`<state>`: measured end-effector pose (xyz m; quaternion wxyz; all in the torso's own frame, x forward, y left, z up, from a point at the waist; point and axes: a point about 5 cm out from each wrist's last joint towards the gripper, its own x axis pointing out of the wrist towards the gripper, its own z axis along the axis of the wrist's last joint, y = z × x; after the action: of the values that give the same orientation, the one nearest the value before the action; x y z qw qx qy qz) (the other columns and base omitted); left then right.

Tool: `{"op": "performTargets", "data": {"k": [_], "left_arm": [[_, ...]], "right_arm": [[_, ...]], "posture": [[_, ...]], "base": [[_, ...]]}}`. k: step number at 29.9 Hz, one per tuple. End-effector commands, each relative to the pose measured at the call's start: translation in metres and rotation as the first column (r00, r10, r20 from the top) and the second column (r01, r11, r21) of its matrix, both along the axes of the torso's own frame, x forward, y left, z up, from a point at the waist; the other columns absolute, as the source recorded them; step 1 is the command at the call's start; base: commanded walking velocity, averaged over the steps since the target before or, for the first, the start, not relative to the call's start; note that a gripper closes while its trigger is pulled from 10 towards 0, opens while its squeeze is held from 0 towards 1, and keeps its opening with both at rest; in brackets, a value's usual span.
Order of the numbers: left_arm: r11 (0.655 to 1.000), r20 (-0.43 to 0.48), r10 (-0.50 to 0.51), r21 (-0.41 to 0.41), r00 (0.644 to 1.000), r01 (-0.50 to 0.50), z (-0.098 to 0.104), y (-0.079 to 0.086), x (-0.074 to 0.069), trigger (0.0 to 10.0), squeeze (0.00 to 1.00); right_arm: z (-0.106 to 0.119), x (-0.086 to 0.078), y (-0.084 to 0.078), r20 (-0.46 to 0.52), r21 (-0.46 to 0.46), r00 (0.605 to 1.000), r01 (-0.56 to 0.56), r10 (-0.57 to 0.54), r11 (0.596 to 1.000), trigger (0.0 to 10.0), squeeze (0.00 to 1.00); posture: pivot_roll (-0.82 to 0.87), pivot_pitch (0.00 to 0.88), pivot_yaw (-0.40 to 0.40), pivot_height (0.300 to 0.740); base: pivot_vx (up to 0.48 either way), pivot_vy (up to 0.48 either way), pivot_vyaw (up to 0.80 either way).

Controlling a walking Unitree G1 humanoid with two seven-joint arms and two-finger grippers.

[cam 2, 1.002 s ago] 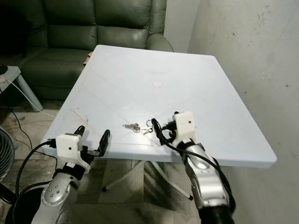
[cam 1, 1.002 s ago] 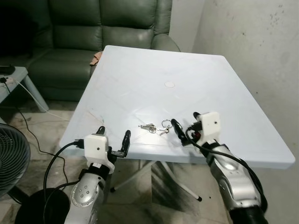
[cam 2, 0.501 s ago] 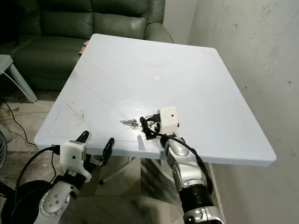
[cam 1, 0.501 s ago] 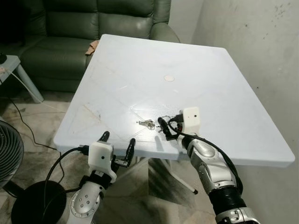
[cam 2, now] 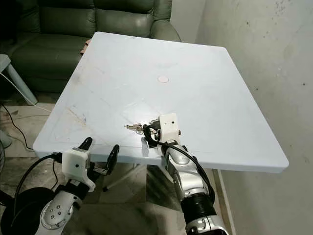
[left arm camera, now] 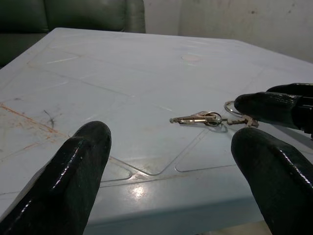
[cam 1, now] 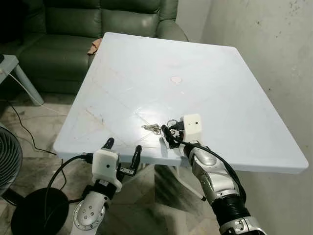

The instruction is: Hang keys on a hook

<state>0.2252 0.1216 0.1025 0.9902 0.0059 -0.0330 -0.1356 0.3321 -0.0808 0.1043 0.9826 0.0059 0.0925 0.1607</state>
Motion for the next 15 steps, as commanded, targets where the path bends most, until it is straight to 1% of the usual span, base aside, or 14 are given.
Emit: {"op": "performTargets", "data": {"k": [1,3,4,5,9,10,11,12,14,15], "left_arm": [[1.000,-0.006,-0.002,0.009,1.000,0.002,0.0008,-0.0014,-0.0020,10.0,0.00],[1.000,-0.007,0.000,0.010,1.000,0.000,0.0008,-0.0014,-0.0024,10.0,0.00],[1.000,-0.009,0.002,0.011,1.000,-0.002,0.0007,-0.0013,-0.0027,10.0,0.00],[1.000,-0.010,0.003,0.012,1.000,-0.003,0.0006,-0.0014,-0.0033,10.0,0.00],[1.000,-0.013,0.006,0.014,1.000,-0.006,0.0007,-0.0016,-0.0042,10.0,0.00],[1.000,-0.013,0.007,0.014,1.000,-0.007,0.0009,-0.0017,-0.0045,10.0,0.00],[1.000,-0.014,0.009,0.015,1.000,-0.009,0.0008,-0.0015,-0.0046,10.0,0.00],[1.000,-0.015,0.010,0.016,1.000,-0.010,0.0008,-0.0014,-0.0046,10.0,0.00],[1.000,-0.017,0.014,0.017,1.000,-0.014,0.0006,-0.0008,-0.0049,10.0,0.00],[1.000,-0.017,0.015,0.017,1.000,-0.015,0.0006,-0.0007,-0.0051,10.0,0.00]], "right_arm": [[-0.0014,0.0008,-0.0006,-0.009,-0.016,1.000,0.010,-0.011,1.000,2.4,0.00],[-0.0020,0.0010,-0.0007,-0.013,-0.023,1.000,0.015,-0.015,1.000,2.4,0.00],[-0.0027,0.0009,-0.0003,-0.016,-0.027,1.000,0.015,-0.016,1.000,2.0,0.00],[-0.0034,0.0005,0.0000,-0.018,-0.028,1.000,0.016,-0.016,0.999,2.0,0.00],[-0.0046,-0.0007,0.0003,-0.020,-0.033,1.000,0.013,-0.013,0.999,2.4,0.00],[-0.0052,-0.0013,0.0004,-0.024,-0.035,1.000,0.010,-0.010,0.999,2.9,0.00],[-0.0061,-0.0018,0.0006,-0.029,-0.034,1.000,0.006,-0.007,0.999,3.6,0.00],[-0.0066,-0.0021,0.0008,-0.033,-0.033,0.999,0.004,-0.005,0.999,3.6,0.00],[-0.0077,-0.0028,0.0016,-0.044,-0.028,0.999,-0.004,0.003,1.000,5.8,0.00],[-0.0078,-0.0029,0.0019,-0.045,-0.027,0.999,-0.004,0.003,1.000,7.3,0.00]], "posture": [[0.05,0.116,-0.096,0.732],[0.05,0.119,-0.096,0.732],[0.05,0.120,-0.096,0.732],[0.05,0.124,-0.097,0.732],[0.05,0.126,-0.099,0.732],[0.05,0.129,-0.100,0.732],[0.06,0.132,-0.101,0.732],[0.06,0.132,-0.101,0.732],[0.06,0.136,-0.102,0.732],[0.06,0.136,-0.102,0.732]], "base": [[0.000,0.000,0.00],[0.000,0.000,0.00],[0.000,0.000,0.00],[0.000,0.000,0.00],[0.000,0.000,0.00],[0.000,0.000,0.00],[0.000,0.000,0.00],[0.000,0.000,0.00],[0.000,0.000,0.00],[0.000,0.000,0.00]]}}
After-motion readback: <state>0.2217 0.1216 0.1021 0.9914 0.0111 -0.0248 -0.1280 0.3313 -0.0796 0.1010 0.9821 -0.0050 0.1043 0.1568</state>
